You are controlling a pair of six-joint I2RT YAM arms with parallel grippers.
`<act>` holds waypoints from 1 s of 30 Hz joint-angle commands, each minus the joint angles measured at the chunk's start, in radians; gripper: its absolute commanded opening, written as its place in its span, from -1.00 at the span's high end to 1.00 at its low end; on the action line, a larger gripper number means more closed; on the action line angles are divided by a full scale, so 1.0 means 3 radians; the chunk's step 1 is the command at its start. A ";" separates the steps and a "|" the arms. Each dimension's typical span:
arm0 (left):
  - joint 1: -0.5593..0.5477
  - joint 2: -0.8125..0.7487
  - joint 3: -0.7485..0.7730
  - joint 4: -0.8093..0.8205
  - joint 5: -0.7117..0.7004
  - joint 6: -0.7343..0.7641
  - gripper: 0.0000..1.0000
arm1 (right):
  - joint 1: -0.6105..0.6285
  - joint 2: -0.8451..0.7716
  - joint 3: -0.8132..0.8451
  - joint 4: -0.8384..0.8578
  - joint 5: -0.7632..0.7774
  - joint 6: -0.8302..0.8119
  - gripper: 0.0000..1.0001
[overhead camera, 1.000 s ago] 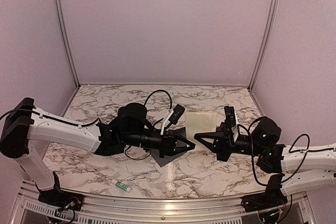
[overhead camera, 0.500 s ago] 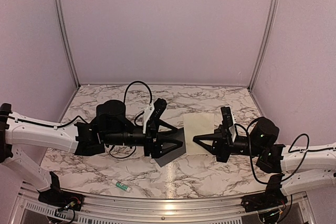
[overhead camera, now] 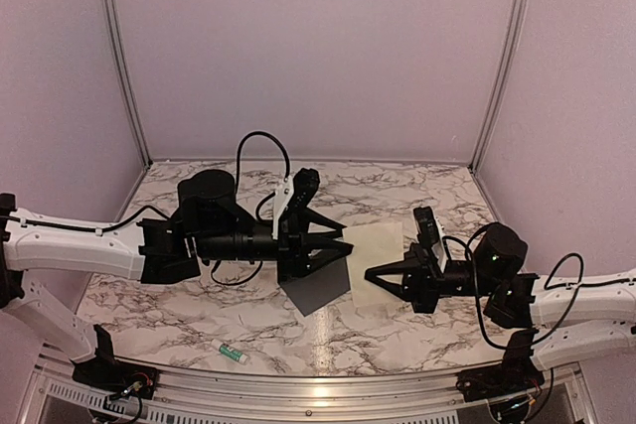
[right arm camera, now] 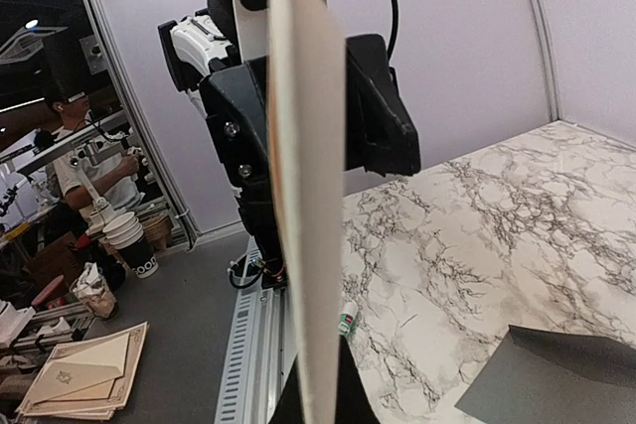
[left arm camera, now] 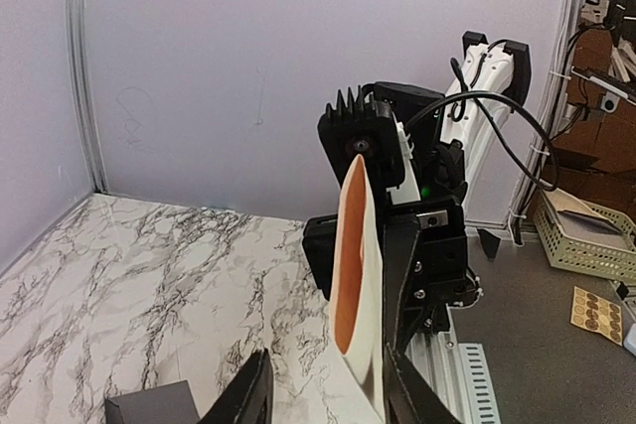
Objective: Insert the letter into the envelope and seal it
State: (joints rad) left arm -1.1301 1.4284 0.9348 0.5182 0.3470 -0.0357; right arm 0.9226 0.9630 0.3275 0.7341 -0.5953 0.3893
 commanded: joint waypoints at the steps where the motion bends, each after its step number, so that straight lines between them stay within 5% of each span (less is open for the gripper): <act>1: 0.0005 0.0082 0.0163 0.0000 0.0151 0.0072 0.32 | 0.0027 0.0003 -0.0017 0.0130 -0.0102 0.0054 1.00; 5: 0.0004 0.0095 0.0192 -0.0002 0.0134 0.0103 0.96 | 0.0027 0.0014 -0.0018 0.0125 -0.0117 0.0076 1.00; 17: -0.0078 0.0047 -0.0053 -0.0011 -0.0601 0.0816 1.00 | 0.0027 0.0076 0.0207 -0.0313 0.0239 0.0424 1.00; 19: -0.0078 0.0019 -0.0077 -0.0013 -0.0642 0.0788 0.84 | 0.0028 0.0074 0.0213 -0.0337 0.0256 0.0415 1.00; 23: -0.0073 -0.0061 -0.0098 -0.0038 -0.0631 0.0557 -0.09 | 0.0028 0.0067 0.0201 -0.0345 0.0251 0.0304 1.00; 25: -0.0073 -0.0113 -0.0110 -0.0084 -0.0605 0.0423 -0.35 | 0.0024 0.0067 0.0211 -0.0343 0.0210 0.0237 1.00; 30: -0.0058 -0.0234 -0.0182 -0.0135 -0.0202 0.0017 -0.46 | 0.0027 0.0063 0.0233 -0.0245 -0.0011 0.0090 1.00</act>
State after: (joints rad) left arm -1.1484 1.4128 0.9001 0.4931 0.1902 0.0830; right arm 0.9226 0.9855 0.3462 0.6380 -0.5472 0.4614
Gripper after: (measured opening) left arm 0.732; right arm 0.004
